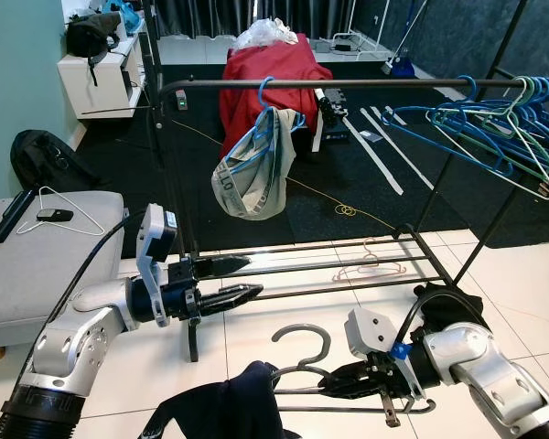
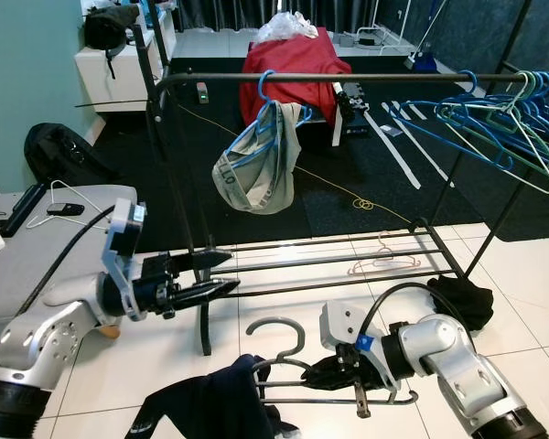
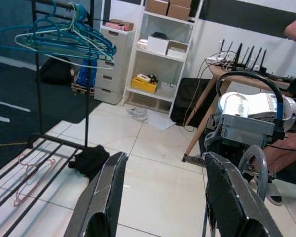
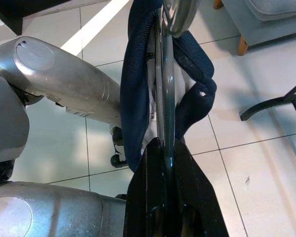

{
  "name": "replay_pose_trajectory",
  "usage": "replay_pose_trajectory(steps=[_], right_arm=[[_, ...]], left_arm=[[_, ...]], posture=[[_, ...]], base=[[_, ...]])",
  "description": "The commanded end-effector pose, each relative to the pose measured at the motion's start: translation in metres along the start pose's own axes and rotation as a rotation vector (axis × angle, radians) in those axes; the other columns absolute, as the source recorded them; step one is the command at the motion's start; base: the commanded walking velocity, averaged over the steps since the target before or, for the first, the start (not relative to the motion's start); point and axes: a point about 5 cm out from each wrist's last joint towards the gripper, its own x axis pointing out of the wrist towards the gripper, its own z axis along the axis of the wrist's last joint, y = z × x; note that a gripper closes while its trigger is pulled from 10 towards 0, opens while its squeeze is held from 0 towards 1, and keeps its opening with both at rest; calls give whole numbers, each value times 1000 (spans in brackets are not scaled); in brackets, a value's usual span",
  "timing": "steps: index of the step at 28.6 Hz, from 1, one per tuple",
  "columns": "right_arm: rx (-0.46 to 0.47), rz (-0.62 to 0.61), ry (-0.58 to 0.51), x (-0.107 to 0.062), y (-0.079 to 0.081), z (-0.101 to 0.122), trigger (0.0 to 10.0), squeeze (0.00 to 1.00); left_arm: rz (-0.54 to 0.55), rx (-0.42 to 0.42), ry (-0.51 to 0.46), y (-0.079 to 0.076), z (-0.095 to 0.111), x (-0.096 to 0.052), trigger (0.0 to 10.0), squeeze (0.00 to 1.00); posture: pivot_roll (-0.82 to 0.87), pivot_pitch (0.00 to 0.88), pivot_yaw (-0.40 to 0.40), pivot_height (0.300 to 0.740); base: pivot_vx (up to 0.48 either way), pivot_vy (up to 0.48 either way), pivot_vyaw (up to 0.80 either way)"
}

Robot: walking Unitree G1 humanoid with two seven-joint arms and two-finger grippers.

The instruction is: Hang hanger

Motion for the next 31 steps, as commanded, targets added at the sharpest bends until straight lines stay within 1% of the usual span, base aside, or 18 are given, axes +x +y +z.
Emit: replay_pose_trajectory(steps=[1,2,4,6,10,11,14,16,22,25,30,31], right_arm=[[-19,-4,4,1,-2,1,10000,0],[-19,-4,4,1,-2,1,10000,0],[-25,-18,21,-1,-4,-1,10000,0],[-25,-30,23,-2,-6,-1,10000,0],[-23,-41,18,-3,-8,0,10000,0],[-23,-41,18,-3,-8,0,10000,0],[-26,-37,11,-1,-10,4,10000,0],[-27,-28,7,0,-9,5,10000,0],[-27,-23,4,2,-9,5,10000,0],[-31,-28,4,2,-9,5,10000,0],[-31,-33,3,1,-10,5,10000,0],[-31,-37,3,1,-11,5,10000,0]], left_arm=[[-78,-47,8,-9,-2,1,10000,0],[-78,-47,8,-9,-2,1,10000,0],[-133,-60,41,-16,-5,-1,10000,0],[-162,-57,68,-20,-8,-1,10000,0],[-184,-50,90,-23,-11,0,10000,0],[-184,-50,90,-23,-11,0,10000,0],[-131,-13,83,-22,-20,11,10000,0],[-105,7,64,-21,-21,16,10000,0],[-112,0,59,-22,-21,19,10000,0],[-148,-14,63,-25,-21,20,10000,0],[-169,-21,67,-27,-22,20,10000,0],[-186,-35,63,-29,-21,19,10000,0]], posture=[[-111,103,-28,740],[-111,103,-28,740],[-111,102,-27,740],[-110,101,-28,740],[-108,101,-28,740],[-108,101,-28,740],[-110,98,-29,740],[-110,98,-29,740],[-113,97,-25,740],[-115,97,-21,740],[-114,97,-21,740],[-114,98,-20,740]], base=[[0,0,0],[0,0,0],[0,0,0],[0,0,0],[0,0,0],[0,0,0],[0,0,0],[0,0,0],[0,0,0],[0,0,0],[0,0,0],[0,0,0]])
